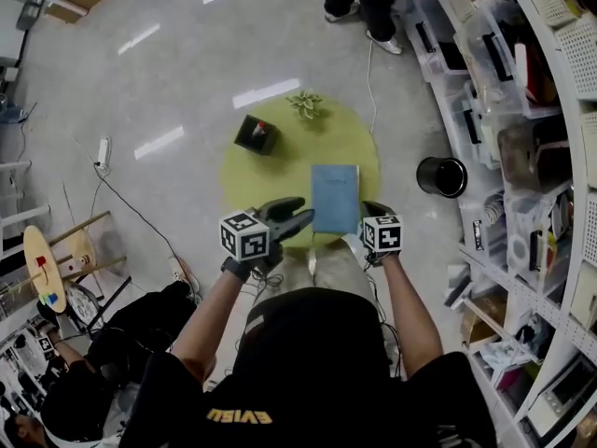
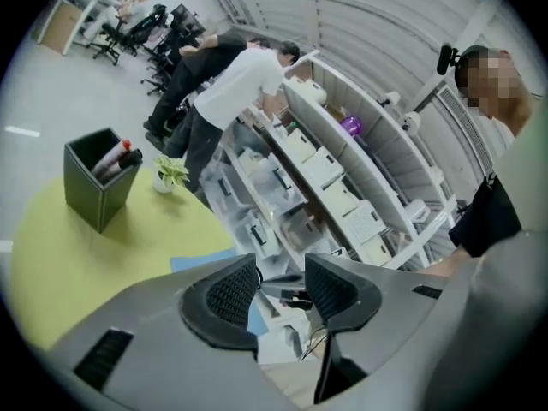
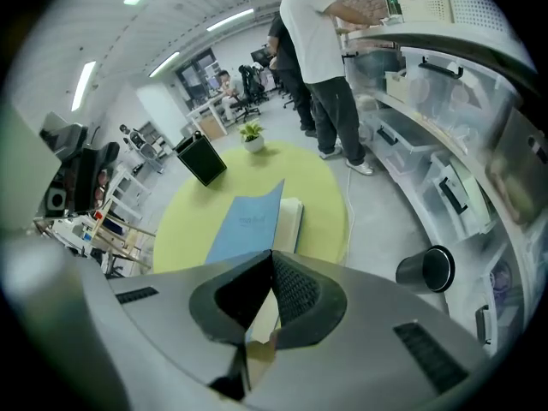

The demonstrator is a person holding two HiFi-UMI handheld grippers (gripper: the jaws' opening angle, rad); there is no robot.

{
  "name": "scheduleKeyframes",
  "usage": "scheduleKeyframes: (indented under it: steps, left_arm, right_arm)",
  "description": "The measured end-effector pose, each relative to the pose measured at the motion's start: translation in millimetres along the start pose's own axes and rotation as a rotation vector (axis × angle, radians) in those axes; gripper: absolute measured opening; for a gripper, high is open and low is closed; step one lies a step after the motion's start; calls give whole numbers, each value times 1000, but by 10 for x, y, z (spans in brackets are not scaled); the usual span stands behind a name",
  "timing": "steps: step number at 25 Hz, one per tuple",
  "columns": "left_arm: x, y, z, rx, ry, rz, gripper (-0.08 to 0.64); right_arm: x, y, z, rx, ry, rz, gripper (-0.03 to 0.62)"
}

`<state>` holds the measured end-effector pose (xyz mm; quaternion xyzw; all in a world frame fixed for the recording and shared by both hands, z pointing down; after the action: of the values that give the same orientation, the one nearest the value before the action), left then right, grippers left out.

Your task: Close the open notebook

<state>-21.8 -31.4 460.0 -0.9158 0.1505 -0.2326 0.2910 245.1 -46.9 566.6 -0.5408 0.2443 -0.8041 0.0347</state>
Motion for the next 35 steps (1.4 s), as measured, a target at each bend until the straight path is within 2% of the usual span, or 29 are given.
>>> scheduleKeyframes:
  steps: [3,8,12,17,21,27,31,35]
  left_arm:
    - [-266,147,146,49,34,48,167]
    - [-631,347,428,195,72,100,127]
    - [-777,353,609,286,102,124,106]
    - [-1017,380,833,286,163,204,90]
    - [-1202,443,894,291,188,245,44]
    - [-1321,560,925,382,225,240,25]
    - [-1418,600,851,392,255,255,18]
    - [-1409,595,747,415,347,218,17]
  right_arm:
    - [-220,38,-110,-4,-2,36,0]
    - [-656,84,-331,-20,-12,125,0]
    - [-1023,142,-450,-22,-25,216,0]
    - [-1462,239,-654,-29,-35,317,0]
    - [-1790,358,-806,-39,-55,408,0]
    - [-2171,460,-1044,-33,-83,525,0]
    - [-2304,514,-1194,-43,-98,565,0]
    - [-2402,540,-1257,-84,-143,577,0]
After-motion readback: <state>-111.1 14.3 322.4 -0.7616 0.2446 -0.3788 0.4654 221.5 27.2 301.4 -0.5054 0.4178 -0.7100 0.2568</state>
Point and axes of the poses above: the fingertips, and each gripper's own axes: x forward along the fingers, z to its right, y out of its top, the point moved 9 cm from there along -x, backward along the fingers, and after that the axes turned 4 degrees about x, right-handed, at the moved point
